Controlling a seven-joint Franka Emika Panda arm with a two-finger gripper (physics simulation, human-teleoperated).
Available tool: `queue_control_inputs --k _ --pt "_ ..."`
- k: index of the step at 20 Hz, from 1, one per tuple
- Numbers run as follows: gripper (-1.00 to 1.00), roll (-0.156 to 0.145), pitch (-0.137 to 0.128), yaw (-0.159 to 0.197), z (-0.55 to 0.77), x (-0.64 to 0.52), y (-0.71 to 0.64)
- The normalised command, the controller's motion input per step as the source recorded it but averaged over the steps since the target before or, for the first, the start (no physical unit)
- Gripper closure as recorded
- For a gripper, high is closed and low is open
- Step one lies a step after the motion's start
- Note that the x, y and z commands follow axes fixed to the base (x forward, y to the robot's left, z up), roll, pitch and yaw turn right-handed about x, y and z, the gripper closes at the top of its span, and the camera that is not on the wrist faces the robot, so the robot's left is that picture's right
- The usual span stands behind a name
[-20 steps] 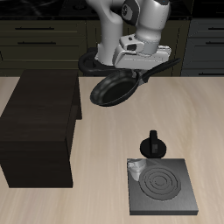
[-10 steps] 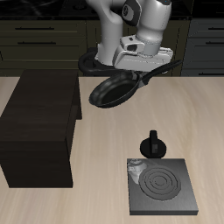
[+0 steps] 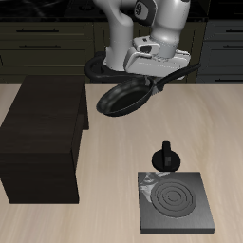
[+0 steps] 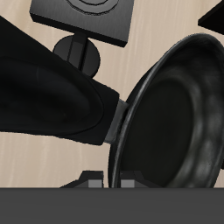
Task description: Place the frypan on the top layer of the shelf
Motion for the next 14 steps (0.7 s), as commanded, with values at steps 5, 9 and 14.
queue_control_inputs --k 5,9,14 --pt "1.0 -0.022 -0.03 0.011 0.14 0.06 -0.02" --pt "1.0 -0.048 -0.048 0.025 0.18 0.07 -0.09" --pt "1.0 -0.031 -0.02 0.011 0.12 0.07 -0.15"
